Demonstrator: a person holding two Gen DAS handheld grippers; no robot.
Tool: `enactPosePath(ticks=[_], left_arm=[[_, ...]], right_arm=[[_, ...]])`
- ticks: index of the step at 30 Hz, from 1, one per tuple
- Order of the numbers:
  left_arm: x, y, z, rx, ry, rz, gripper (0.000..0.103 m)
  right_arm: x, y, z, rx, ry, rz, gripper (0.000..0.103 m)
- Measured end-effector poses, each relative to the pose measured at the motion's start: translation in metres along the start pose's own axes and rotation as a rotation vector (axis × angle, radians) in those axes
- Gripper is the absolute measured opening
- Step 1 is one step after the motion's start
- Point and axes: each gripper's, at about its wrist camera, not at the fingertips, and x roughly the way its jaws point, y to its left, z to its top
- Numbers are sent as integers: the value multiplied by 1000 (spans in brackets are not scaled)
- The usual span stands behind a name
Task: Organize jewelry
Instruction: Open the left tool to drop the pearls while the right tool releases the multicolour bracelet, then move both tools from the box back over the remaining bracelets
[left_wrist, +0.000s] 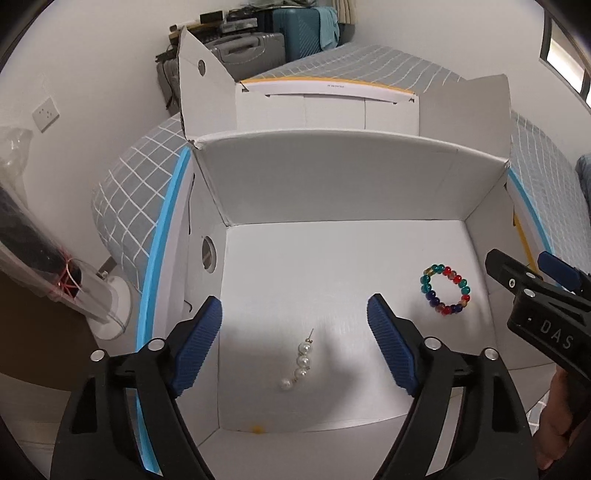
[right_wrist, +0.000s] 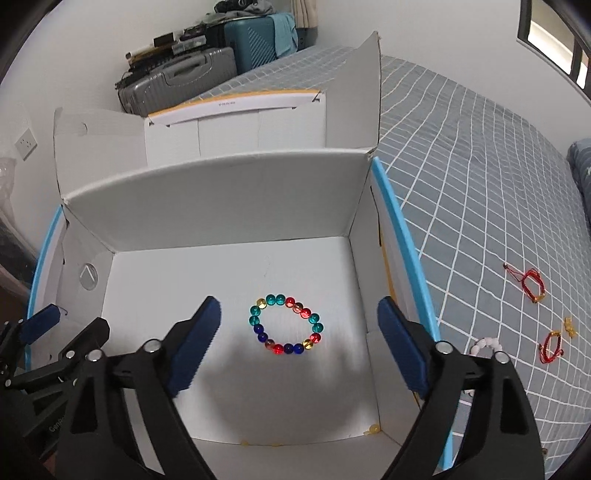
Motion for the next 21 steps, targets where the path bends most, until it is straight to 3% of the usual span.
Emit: enactPosePath(ticks=[10, 21], left_arm=[[-23, 2, 4, -33, -90, -4, 97], [-54, -32, 2, 26, -153, -48, 97]], right_arm=[[-16, -1, -5, -9, -51, -6, 95], [-55, -39, -21, 50, -125, -46, 95]])
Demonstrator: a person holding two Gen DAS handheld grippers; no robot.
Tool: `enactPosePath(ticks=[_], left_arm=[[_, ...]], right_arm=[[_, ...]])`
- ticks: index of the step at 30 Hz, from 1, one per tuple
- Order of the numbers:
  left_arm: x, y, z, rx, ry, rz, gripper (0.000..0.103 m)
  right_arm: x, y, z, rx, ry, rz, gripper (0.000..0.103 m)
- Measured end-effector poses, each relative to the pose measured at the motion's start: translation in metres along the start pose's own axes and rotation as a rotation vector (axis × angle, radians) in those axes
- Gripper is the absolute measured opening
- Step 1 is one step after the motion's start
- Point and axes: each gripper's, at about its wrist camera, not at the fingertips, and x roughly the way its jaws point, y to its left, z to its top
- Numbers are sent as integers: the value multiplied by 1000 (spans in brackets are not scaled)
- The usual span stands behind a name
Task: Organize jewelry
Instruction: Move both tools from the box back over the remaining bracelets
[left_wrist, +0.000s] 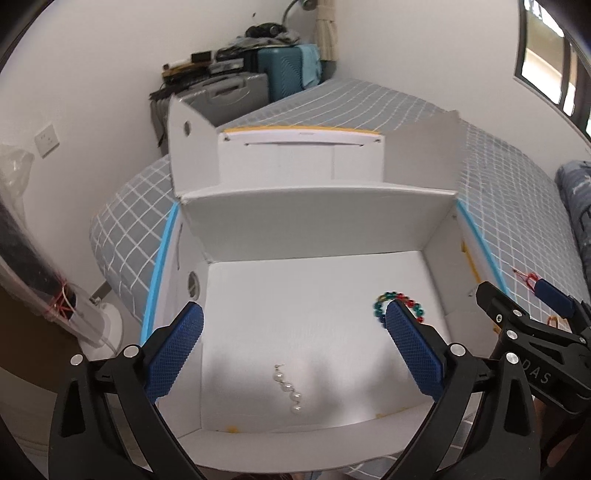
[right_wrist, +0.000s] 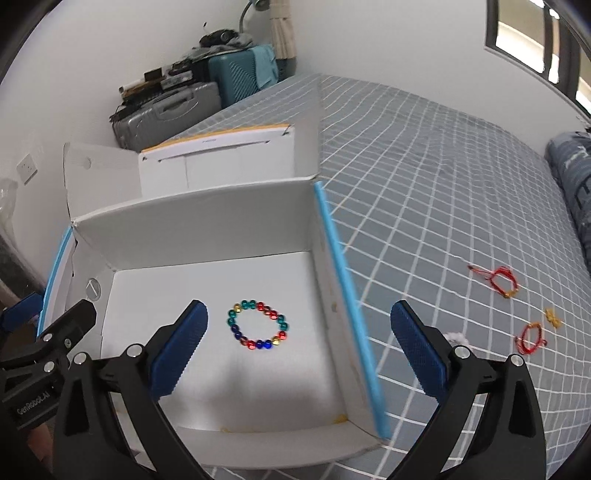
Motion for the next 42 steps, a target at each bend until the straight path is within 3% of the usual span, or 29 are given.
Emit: enactPosePath(ticks=[7, 19, 35, 42], left_arm=[[-22, -36, 3, 41, -50, -67, 97], [-46, -134, 3, 162, -73, -180, 97], [-25, -276, -44, 378, -3, -275, 97], [15, -321, -65, 412, 81, -293, 97]], right_arm=[[-39, -41, -8, 15, -56, -75, 95], [-74, -139, -33, 121, -54, -198, 95], [-119, -267, -107, 269, 1, -356, 95], [-116, -307, -151, 328, 66, -364, 95]])
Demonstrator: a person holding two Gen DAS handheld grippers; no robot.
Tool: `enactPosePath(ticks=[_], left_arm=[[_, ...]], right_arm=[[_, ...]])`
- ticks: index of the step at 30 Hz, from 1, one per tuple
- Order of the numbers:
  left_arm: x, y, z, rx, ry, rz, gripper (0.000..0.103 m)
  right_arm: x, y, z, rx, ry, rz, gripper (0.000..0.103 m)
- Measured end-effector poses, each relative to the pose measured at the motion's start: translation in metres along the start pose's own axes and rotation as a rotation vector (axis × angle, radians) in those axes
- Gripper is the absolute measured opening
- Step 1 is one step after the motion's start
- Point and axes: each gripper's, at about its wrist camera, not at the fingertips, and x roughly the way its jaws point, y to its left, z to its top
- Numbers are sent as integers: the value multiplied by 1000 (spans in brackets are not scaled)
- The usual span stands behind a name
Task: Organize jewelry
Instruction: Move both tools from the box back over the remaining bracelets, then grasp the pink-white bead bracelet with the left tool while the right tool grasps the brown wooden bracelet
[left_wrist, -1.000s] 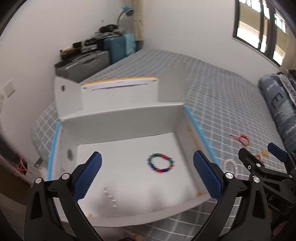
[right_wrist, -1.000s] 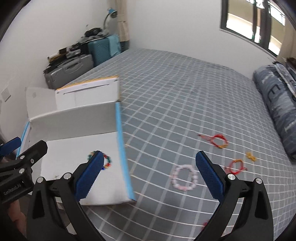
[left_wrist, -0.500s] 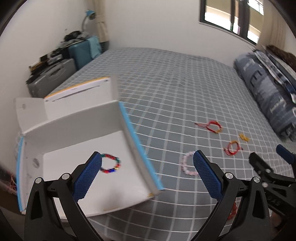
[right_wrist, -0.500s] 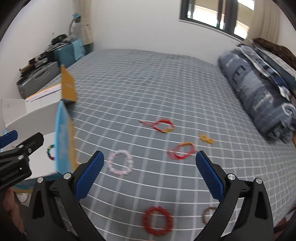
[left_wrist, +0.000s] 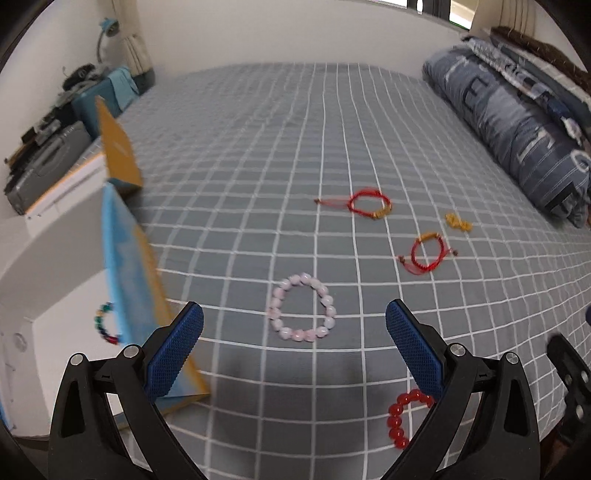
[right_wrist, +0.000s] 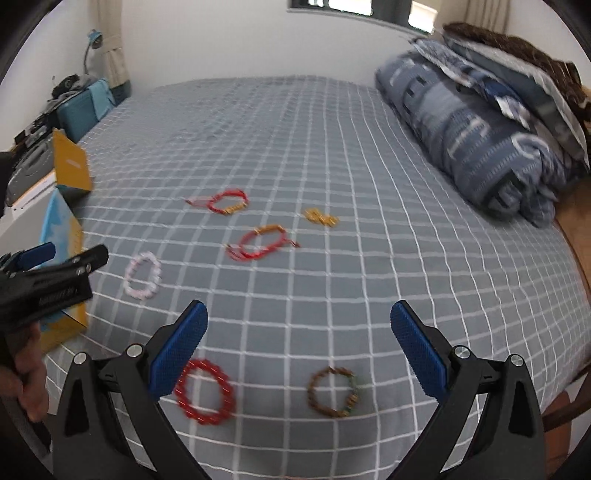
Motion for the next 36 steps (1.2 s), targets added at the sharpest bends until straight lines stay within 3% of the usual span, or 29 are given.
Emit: enactPosePath(ticks=[7, 14, 30, 36], left_arm=[[53, -8, -7, 1, 73, -3, 97], [77, -5, -11, -14, 115, 9, 97], [107, -10, -22, -3, 186, 19, 97], [113, -9, -23, -10, 194, 17, 97]], right_arm=[[46, -22, -29, 34, 124, 39, 95], [84, -37, -53, 54, 245, 70, 95], [109, -40, -72, 54, 350, 83, 95], [113, -44, -75, 65, 376, 77, 89]])
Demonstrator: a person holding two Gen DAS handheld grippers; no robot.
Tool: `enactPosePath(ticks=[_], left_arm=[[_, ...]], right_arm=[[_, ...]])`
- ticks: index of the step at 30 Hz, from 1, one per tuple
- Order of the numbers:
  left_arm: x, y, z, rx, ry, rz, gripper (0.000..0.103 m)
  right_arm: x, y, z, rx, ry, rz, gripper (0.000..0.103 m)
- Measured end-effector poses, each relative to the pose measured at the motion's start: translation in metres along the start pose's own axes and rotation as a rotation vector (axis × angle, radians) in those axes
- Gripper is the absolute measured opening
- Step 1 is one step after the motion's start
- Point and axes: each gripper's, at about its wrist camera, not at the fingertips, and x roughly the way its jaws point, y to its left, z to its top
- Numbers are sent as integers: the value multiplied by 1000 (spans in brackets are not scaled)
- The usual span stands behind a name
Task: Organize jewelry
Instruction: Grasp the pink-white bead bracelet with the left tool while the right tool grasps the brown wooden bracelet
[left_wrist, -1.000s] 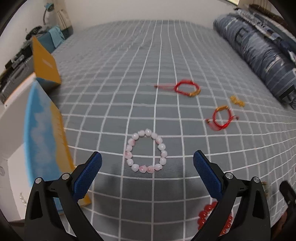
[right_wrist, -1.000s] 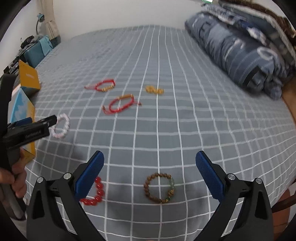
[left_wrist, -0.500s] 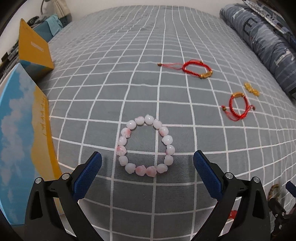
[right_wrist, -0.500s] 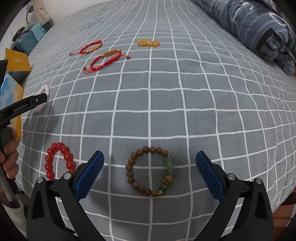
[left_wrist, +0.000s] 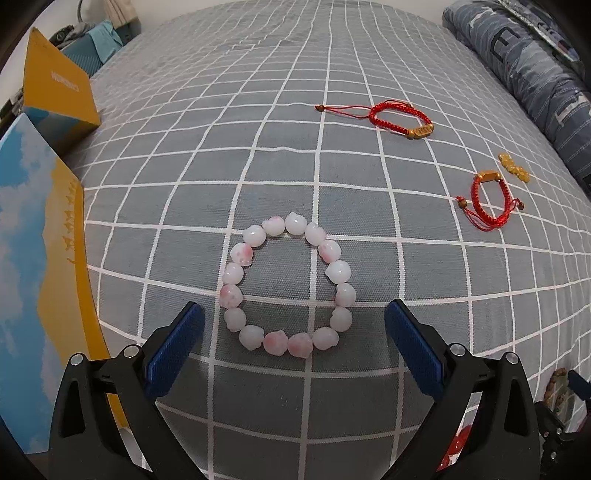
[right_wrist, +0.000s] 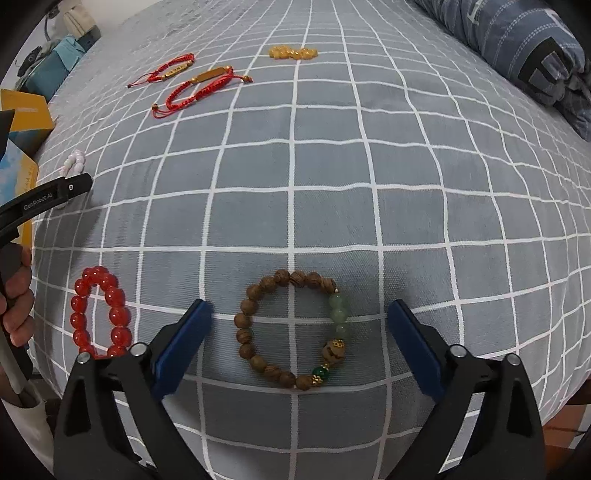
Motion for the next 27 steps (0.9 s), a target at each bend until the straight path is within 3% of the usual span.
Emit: enactPosePath(ticks=[4, 7, 13, 15, 16, 17, 21, 22, 27], left_arm=[[3, 2, 0, -13, 13, -7, 94], [4, 6, 2, -26, 22, -22, 82], [1, 9, 5, -42, 31, -42, 46], [-1, 10, 6, -41, 34, -57, 24], [-2, 10, 6, -40, 35, -64, 21], [-4, 10, 5, -43, 33, -69, 20], [-13, 10, 4, -46, -4, -62, 19], [-16, 10, 4, -47, -10, -67, 19], [-34, 9, 2, -47, -49, -85, 19]], right_arm=[[1, -4, 3, 23, 11, -7, 79], [0, -6, 3, 28, 10, -11, 68], [-6, -4, 1, 28, 1, -43, 39], [-8, -2, 1, 35, -2, -53, 28], [-10, -1, 2, 34, -6, -65, 19], [-10, 1, 2, 34, -8, -68, 14], [-18, 1, 3, 49, -38, -62, 12], [-21, 1, 4, 51, -45, -57, 7], [-37, 0, 6, 68, -107, -43, 7]])
